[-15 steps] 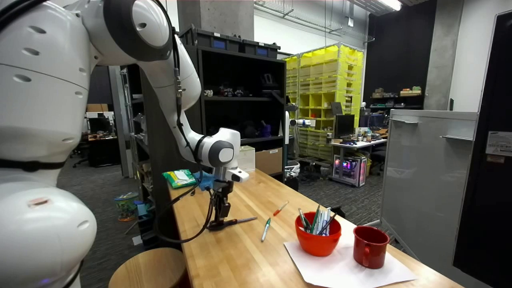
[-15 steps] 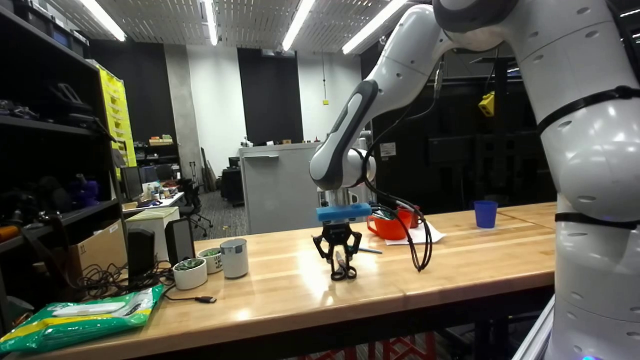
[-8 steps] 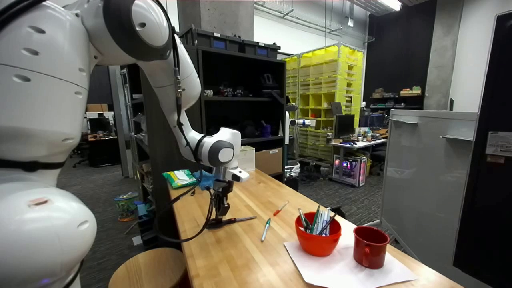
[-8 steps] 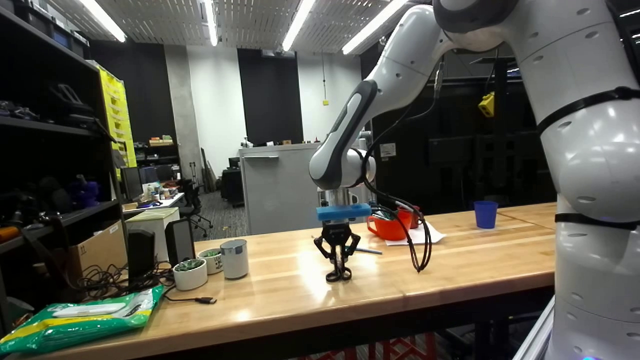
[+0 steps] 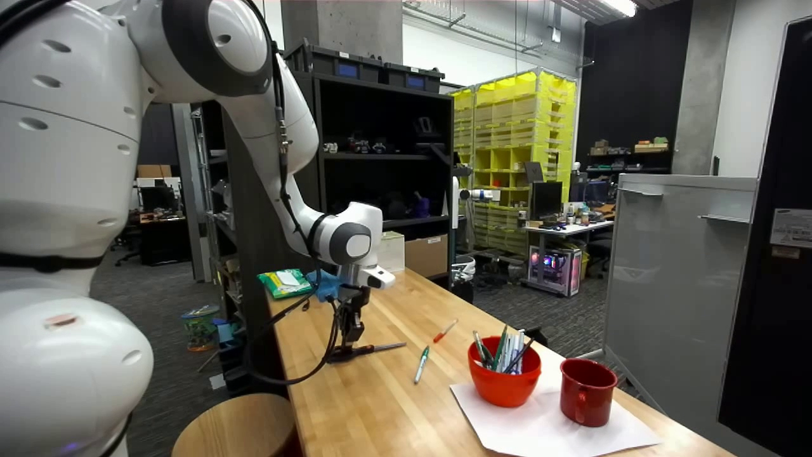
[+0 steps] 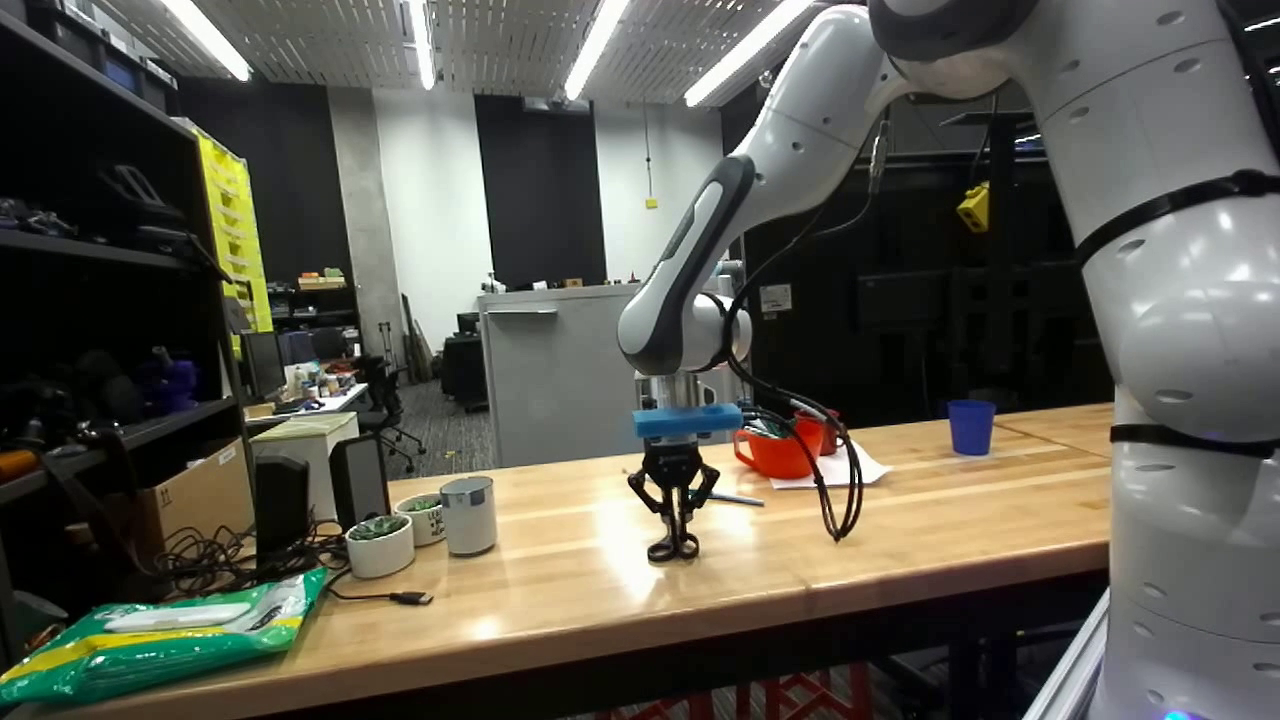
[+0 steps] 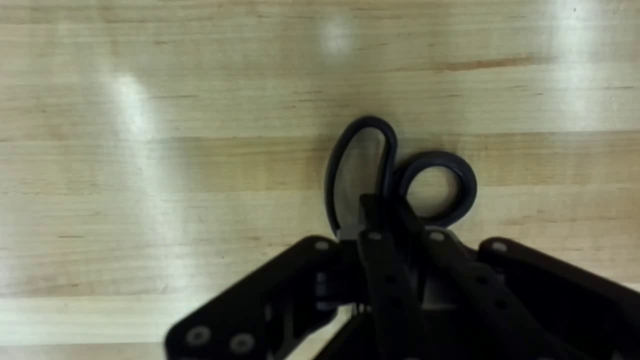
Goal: Spin the scissors clockwise and open and close the scissors legs using the thumb and finger placements
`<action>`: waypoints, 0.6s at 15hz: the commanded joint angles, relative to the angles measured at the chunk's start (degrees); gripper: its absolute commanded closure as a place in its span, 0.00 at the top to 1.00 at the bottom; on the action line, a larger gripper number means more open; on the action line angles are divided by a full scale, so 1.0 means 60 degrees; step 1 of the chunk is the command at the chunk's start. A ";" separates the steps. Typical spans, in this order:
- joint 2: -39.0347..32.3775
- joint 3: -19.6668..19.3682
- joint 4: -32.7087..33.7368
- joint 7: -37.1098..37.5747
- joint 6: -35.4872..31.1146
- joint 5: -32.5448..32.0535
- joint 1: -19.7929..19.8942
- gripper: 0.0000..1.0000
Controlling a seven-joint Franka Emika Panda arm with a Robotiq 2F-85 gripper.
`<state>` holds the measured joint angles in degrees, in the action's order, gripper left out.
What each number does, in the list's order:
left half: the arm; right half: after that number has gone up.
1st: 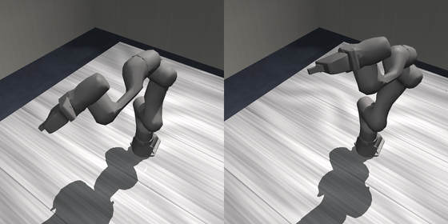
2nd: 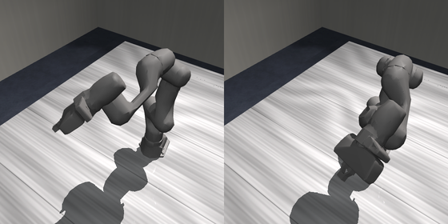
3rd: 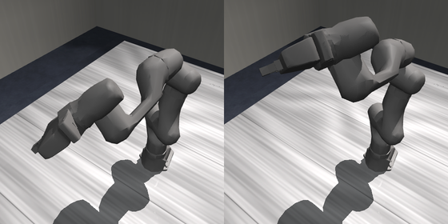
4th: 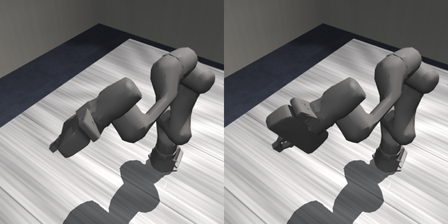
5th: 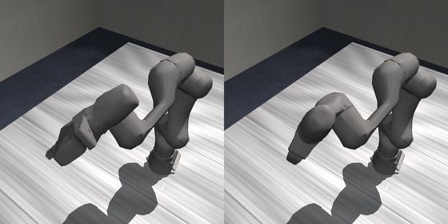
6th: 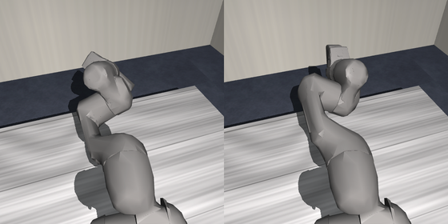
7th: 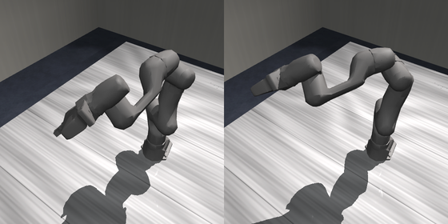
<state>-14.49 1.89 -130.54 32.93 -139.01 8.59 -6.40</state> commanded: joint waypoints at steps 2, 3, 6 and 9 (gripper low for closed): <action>-0.0028 0.0034 -0.0098 -0.0243 0.0052 0.0260 0.0014 0.40; -0.0031 0.0033 -0.0098 -0.0245 0.0053 0.0256 0.0012 0.40; -0.0051 0.0033 -0.0108 -0.0258 0.0057 0.0262 0.0010 0.31; -0.0060 0.0042 -0.0098 -0.0294 0.0059 0.0291 0.0018 0.24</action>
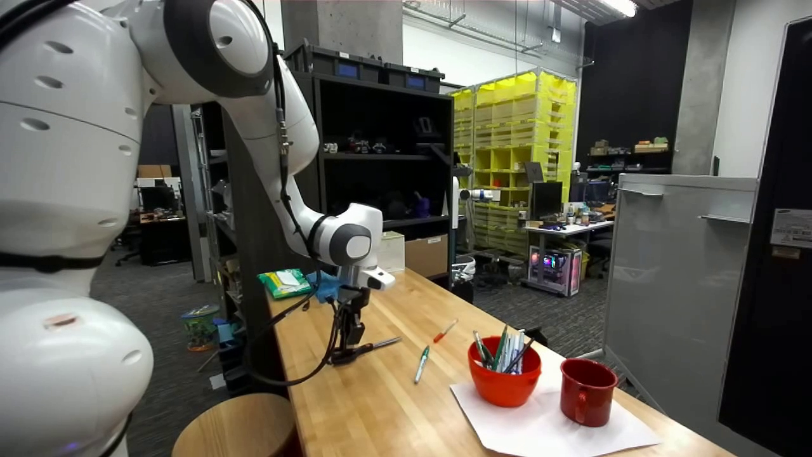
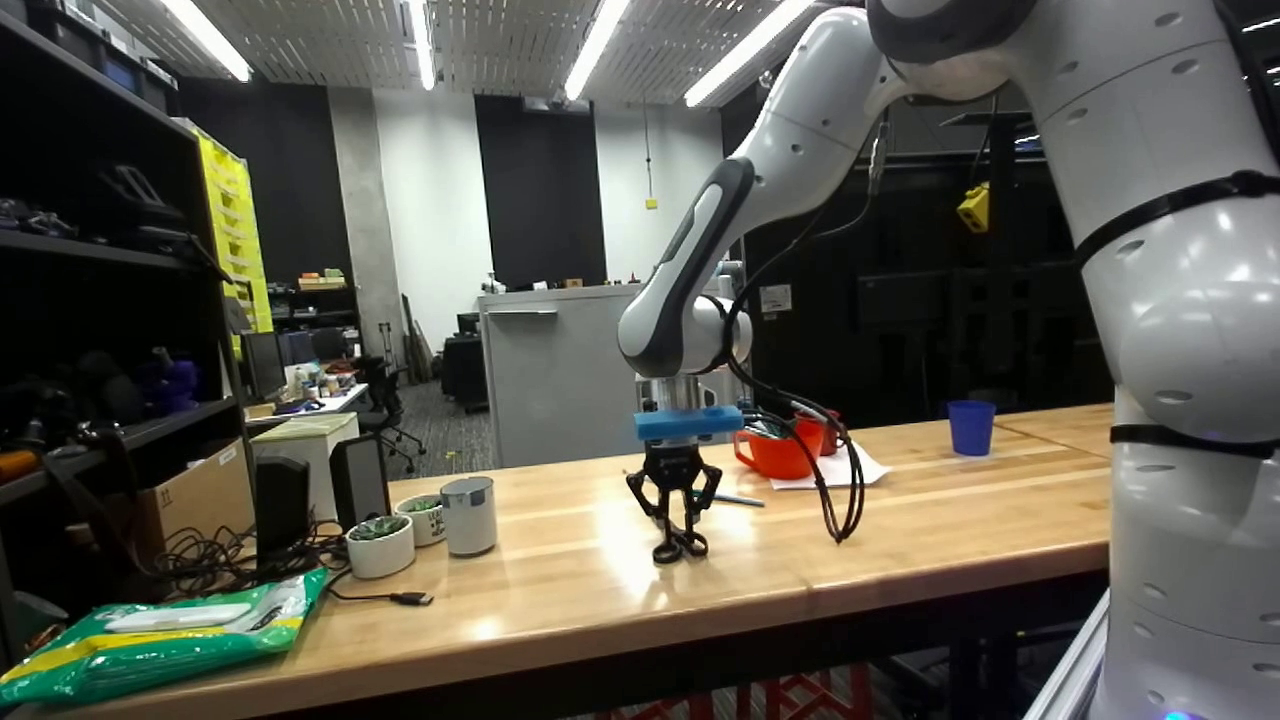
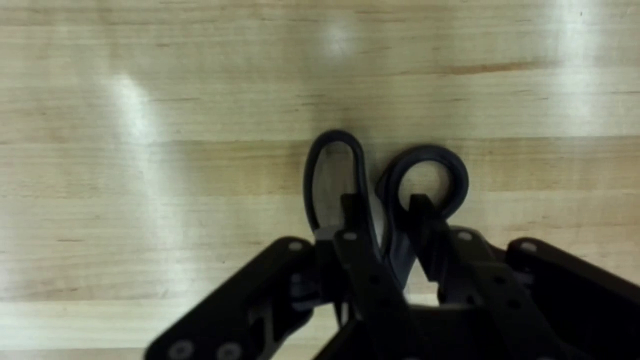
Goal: Spin the scissors clockwise and open and close the scissors legs using the thumb and finger placements
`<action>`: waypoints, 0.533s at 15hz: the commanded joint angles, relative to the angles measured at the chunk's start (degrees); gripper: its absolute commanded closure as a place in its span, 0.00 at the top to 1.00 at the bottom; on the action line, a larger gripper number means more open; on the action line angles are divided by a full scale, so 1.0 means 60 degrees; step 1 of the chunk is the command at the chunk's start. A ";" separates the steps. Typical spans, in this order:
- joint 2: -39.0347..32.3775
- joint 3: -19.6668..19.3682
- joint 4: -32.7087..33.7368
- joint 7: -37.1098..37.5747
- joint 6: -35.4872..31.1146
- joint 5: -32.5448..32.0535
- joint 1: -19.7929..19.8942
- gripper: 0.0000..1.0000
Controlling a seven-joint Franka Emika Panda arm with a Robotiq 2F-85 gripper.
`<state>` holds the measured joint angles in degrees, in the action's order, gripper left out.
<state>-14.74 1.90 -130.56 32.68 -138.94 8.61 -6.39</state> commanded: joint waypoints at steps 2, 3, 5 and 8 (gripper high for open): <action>-0.0029 0.0046 -0.0088 -0.0298 0.0057 0.0320 0.0023 0.24; -0.0046 0.0045 -0.0083 -0.0326 0.0044 0.0335 0.0027 0.26; -0.0061 0.0044 -0.0074 -0.0375 0.0066 0.0393 0.0033 0.28; -0.0113 0.0045 -0.0053 -0.0419 0.0075 0.0437 0.0052 0.33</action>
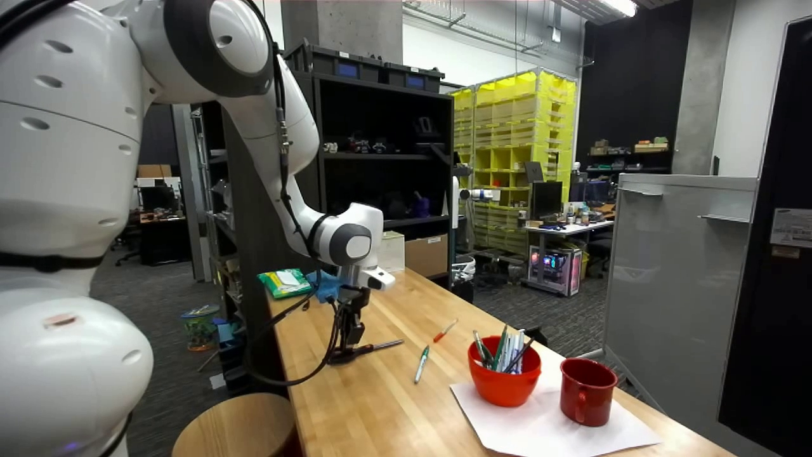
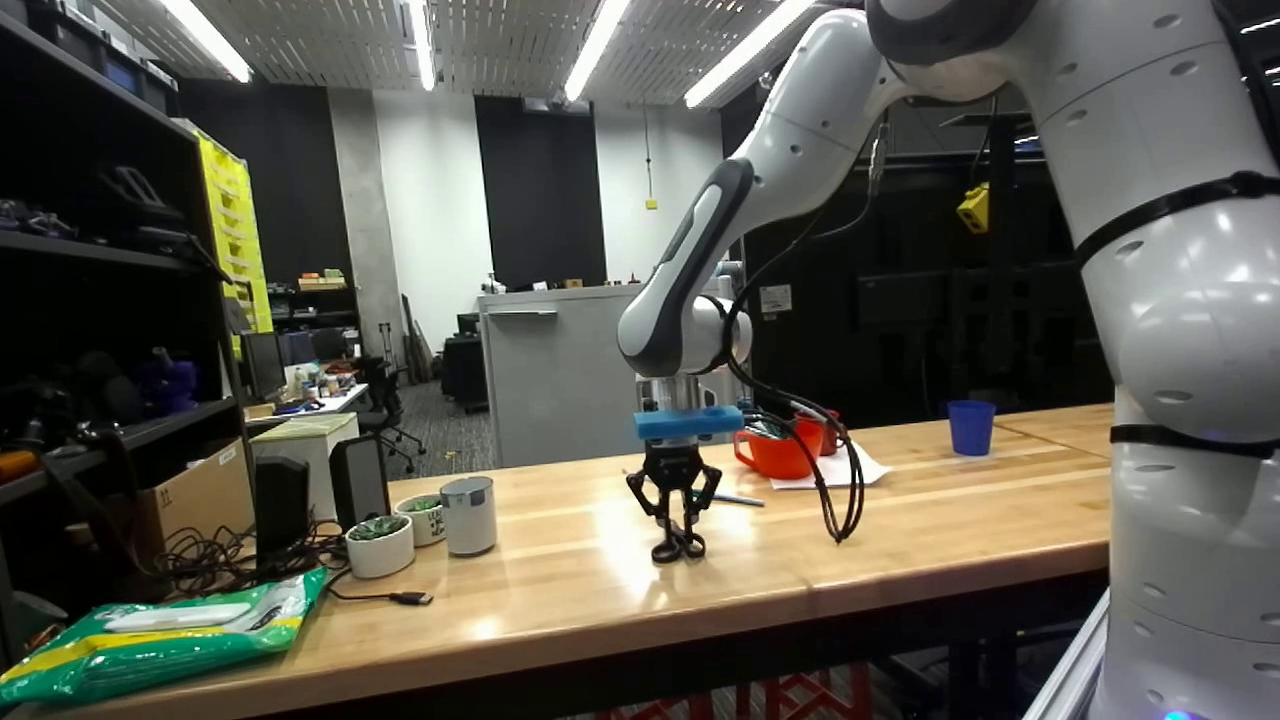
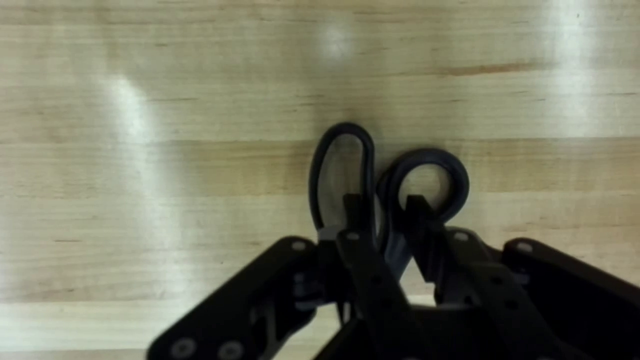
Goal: Spin the scissors clockwise and open and close the scissors legs using the thumb and finger placements
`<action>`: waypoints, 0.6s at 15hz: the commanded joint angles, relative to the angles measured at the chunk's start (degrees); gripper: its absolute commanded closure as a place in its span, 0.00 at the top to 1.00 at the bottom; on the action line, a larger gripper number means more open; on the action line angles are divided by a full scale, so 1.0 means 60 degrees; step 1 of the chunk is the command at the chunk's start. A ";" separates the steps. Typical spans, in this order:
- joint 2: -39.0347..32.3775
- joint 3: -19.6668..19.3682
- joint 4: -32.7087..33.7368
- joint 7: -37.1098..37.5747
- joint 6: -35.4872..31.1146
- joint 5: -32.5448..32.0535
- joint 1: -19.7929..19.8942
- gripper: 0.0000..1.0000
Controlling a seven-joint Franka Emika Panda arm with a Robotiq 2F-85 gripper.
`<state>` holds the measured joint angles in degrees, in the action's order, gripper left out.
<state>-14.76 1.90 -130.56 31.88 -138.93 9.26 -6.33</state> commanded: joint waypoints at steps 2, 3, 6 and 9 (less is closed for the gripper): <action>-0.0165 0.0054 -0.0029 -0.0332 0.0108 0.0382 0.0068 0.36; -0.0199 0.0056 -0.0011 -0.0356 0.0127 0.0426 0.0083 0.33; -0.0316 0.0056 0.0058 -0.0540 0.0197 0.0660 0.0136 0.31; -0.0384 0.0051 0.0106 -0.0672 0.0258 0.0835 0.0170 0.30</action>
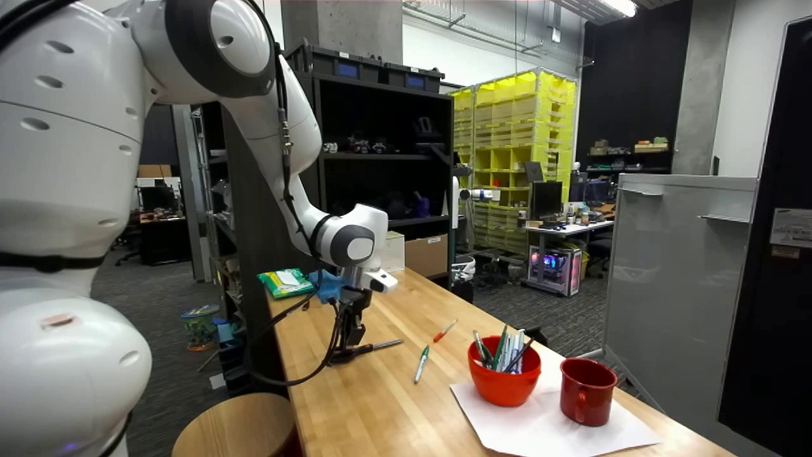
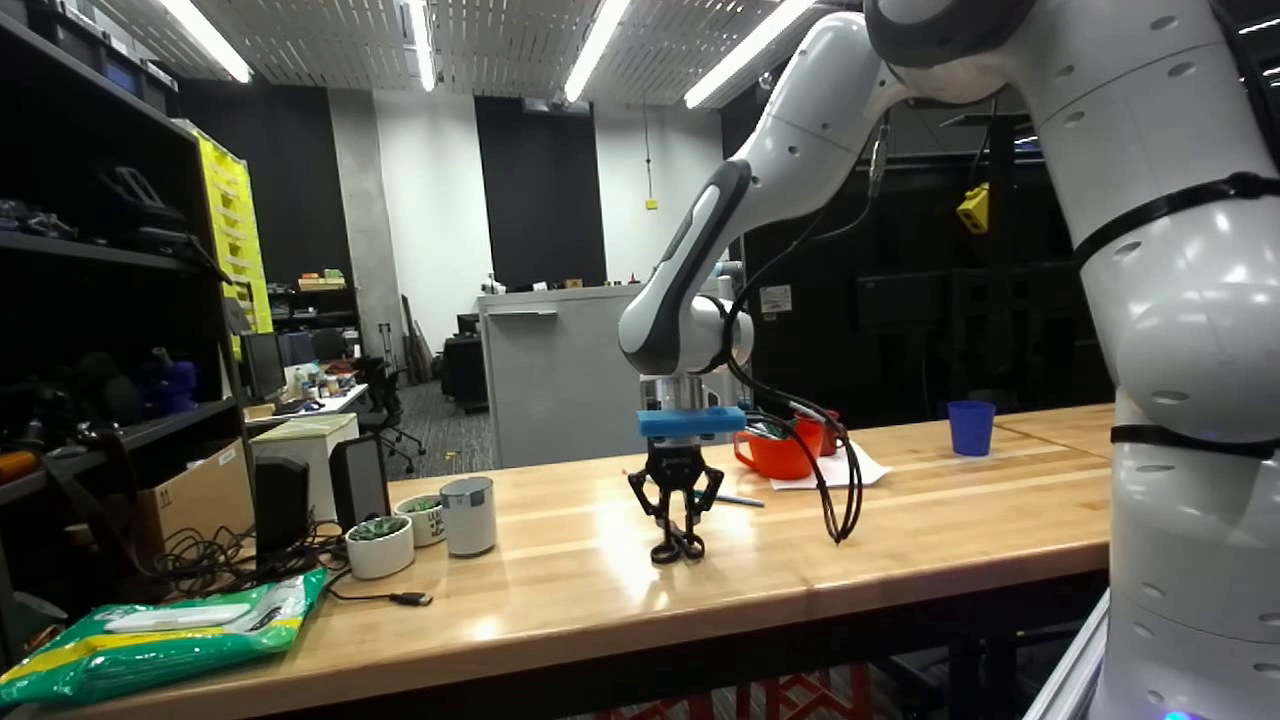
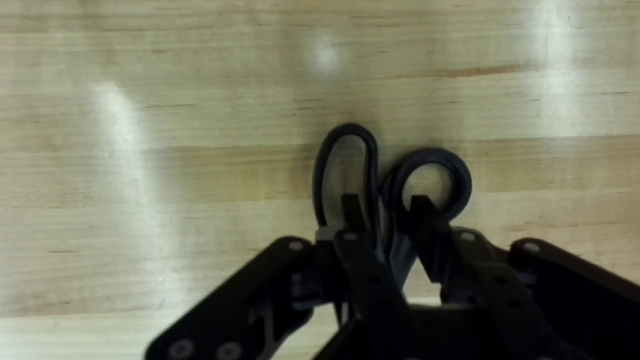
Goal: Spin the scissors clockwise and open and close the scissors legs using the thumb and finger placements
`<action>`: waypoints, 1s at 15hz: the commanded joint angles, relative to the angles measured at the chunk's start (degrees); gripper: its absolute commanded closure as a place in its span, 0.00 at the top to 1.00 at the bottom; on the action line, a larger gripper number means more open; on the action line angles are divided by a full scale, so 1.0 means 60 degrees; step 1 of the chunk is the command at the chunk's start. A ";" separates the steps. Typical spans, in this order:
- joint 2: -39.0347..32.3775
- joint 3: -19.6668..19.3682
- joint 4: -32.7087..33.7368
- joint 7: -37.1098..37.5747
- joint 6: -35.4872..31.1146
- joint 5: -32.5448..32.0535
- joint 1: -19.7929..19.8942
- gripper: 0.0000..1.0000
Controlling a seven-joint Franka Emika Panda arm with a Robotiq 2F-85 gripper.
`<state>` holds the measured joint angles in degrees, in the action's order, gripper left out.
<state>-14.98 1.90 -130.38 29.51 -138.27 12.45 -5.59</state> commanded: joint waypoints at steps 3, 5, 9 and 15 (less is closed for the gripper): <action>-0.0402 0.0037 0.0109 -0.0338 0.0203 0.0379 0.0074 0.32; -0.0434 0.0026 0.0140 -0.0333 0.0252 0.0357 0.0072 0.39; -0.0470 0.0019 0.0174 -0.0342 0.0374 0.0358 0.0106 0.56; -0.0487 0.0020 0.0257 -0.0351 0.0477 0.0370 0.0125 0.12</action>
<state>-15.63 1.98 -129.22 28.61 -135.81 13.29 -4.89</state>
